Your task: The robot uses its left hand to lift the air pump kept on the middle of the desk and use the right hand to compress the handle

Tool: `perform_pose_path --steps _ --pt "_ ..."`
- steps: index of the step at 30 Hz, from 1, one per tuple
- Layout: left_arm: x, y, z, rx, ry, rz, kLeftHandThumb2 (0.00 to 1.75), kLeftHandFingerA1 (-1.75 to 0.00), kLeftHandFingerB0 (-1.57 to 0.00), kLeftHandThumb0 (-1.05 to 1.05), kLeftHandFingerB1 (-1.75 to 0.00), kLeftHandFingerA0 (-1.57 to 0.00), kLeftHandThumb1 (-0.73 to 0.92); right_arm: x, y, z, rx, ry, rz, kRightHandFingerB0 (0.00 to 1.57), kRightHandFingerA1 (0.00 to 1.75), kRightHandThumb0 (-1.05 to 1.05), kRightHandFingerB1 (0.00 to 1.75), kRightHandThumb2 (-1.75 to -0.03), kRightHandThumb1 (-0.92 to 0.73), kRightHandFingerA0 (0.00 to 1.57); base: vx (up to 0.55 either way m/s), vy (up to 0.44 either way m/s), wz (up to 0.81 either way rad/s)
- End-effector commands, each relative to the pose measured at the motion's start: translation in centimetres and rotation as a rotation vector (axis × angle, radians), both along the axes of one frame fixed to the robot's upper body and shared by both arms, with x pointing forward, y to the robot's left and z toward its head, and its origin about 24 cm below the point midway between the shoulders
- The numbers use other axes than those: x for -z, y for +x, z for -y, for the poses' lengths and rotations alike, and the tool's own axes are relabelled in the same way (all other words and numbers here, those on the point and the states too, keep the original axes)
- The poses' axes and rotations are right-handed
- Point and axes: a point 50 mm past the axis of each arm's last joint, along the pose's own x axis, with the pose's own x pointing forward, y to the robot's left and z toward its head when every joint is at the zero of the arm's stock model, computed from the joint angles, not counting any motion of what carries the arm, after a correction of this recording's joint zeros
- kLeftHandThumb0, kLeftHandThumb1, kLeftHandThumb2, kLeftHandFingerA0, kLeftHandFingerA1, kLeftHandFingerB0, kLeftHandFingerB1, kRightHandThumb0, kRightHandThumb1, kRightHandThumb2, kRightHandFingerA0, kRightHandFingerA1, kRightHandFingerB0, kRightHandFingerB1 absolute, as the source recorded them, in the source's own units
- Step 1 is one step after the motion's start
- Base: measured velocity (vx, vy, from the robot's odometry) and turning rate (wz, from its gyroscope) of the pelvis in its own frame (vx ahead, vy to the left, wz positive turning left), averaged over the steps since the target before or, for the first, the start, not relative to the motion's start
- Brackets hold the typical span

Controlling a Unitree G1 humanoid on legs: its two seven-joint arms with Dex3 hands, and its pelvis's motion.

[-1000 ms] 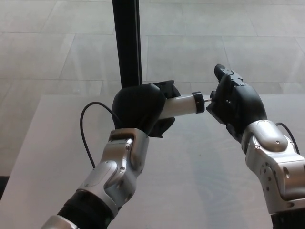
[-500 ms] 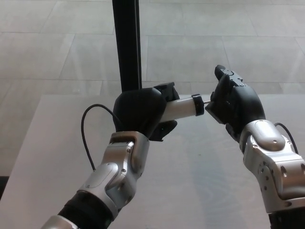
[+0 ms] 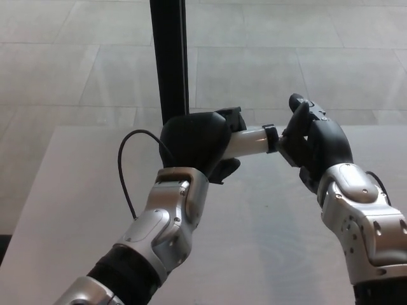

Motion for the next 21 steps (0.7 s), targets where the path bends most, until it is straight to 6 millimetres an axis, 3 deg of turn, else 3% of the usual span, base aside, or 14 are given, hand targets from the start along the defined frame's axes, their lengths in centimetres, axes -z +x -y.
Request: perform_pose_path --steps 1,3,5,6,7,8,10,11,13,14,15,16,17,21 --pt "0.1 0.2 -0.6 -0.037 0.051 -0.018 0.69 -1.59 -0.76 -0.27 -0.83 -0.82 0.75 0.5 0.1 0.7 0.007 0.025 -0.002 0.0 0.08 -1.05 0.01 -1.34 -0.92 0.0 0.0 0.0 0.0" --pt "0.3 0.2 -0.8 -0.05 0.059 -0.015 0.73 -1.69 -0.71 -0.21 -1.29 -0.83 0.76 0.6 0.1 1.8 0.036 0.014 0.005 0.0 0.13 -1.02 0.04 -1.35 -0.92 0.0 0.0 0.0 0.0" --pt "0.5 0.2 -1.0 -0.055 0.059 -0.021 0.77 -1.71 -0.71 -0.23 -1.34 -0.84 0.78 0.7 0.1 2.4 0.064 0.014 0.003 0.0 0.13 -1.02 0.03 -1.34 -0.92 0.0 0.0 0.0 0.0" --pt "0.5 0.2 -1.4 -0.061 0.058 -0.023 0.68 -1.61 -0.68 -0.28 -0.65 -0.86 0.75 0.8 0.2 3.2 0.103 0.013 -0.01 0.0 0.13 -1.03 0.0 -1.35 -0.92 0.0 0.0 0.0 0.0" --pt "0.5 0.3 -1.5 -0.064 0.058 -0.023 0.68 -1.61 -0.68 -0.28 -0.65 -0.86 0.75 0.8 0.2 3.6 0.116 0.013 -0.015 0.0 0.13 -1.03 0.0 -1.35 -0.92 0.0 0.0 0.0 0.0" --pt "0.5 0.2 -1.7 -0.061 0.052 -0.015 0.66 -1.58 -0.7 -0.27 -0.61 -0.86 0.74 0.8 0.2 4.0 0.122 0.01 -0.016 0.0 0.0 -1.01 0.04 -1.06 -0.91 0.0 0.0 0.0 0.0" --pt "0.7 0.2 -2.4 -0.061 0.047 0.009 0.69 -1.58 -0.75 -0.23 -0.72 -0.89 0.73 1.0 0.2 5.0 0.147 0.032 -0.022 0.0 0.0 -1.0 0.05 -1.01 -0.92 0.0 0.0 0.0 0.0" --pt "0.9 0.2 -2.6 -0.071 0.054 0.006 0.74 -1.63 -0.8 -0.23 -1.0 -0.88 0.74 1.1 0.1 5.6 0.185 0.062 -0.026 0.0 0.19 -1.03 0.0 -1.3 -0.89 0.0 0.0 0.0 0.0" --pt "1.0 0.2 -2.8 -0.077 0.059 -0.004 0.8 -1.64 -0.8 -0.2 -0.92 -0.88 0.68 1.0 0.1 6.4 0.211 0.058 -0.038 0.0 0.2 -1.04 0.0 -1.3 -0.89 0.0 0.0 0.0 0.0" --pt "1.1 0.1 -2.9 -0.079 0.061 -0.003 0.79 -1.64 -0.8 -0.22 -0.91 -0.89 0.7 1.0 0.0 6.7 0.216 0.054 -0.058 0.0 0.0 -1.01 0.0 -0.89 -0.92 0.0 0.0 0.0 0.0" --pt "1.3 0.1 -3.1 -0.077 0.049 -0.002 0.83 -1.65 -0.82 -0.22 -1.05 -0.9 0.7 1.1 -0.1 7.5 0.226 0.03 -0.074 0.0 0.0 -0.98 0.0 -0.96 -0.92 0.0 0.0 0.0 0.0" --pt "1.4 0.0 -3.2 -0.078 0.045 -0.005 0.85 -1.65 -0.81 -0.23 -0.91 -0.9 0.71 1.2 -0.1 7.9 0.232 0.019 -0.076 0.0 0.0 -0.98 0.0 -0.96 -0.92 0.0 0.0 0.0 0.0" --pt "1.4 0.0 -3.3 -0.076 0.041 -0.016 0.84 -1.66 -0.77 -0.25 -1.13 -0.88 0.74 1.3 -0.1 8.3 0.248 0.023 -0.099 0.0 0.0 -1.02 0.0 -1.08 -0.89 0.0 0.0 0.0 0.0" --pt "1.4 0.0 -3.6 -0.081 0.036 -0.006 0.87 -1.69 -0.73 -0.23 -1.34 -0.86 0.72 1.2 -0.2 8.8 0.294 0.013 -0.124 0.0 0.0 -1.05 0.0 -0.88 -0.92 0.0 0.0 0.0 0.0"
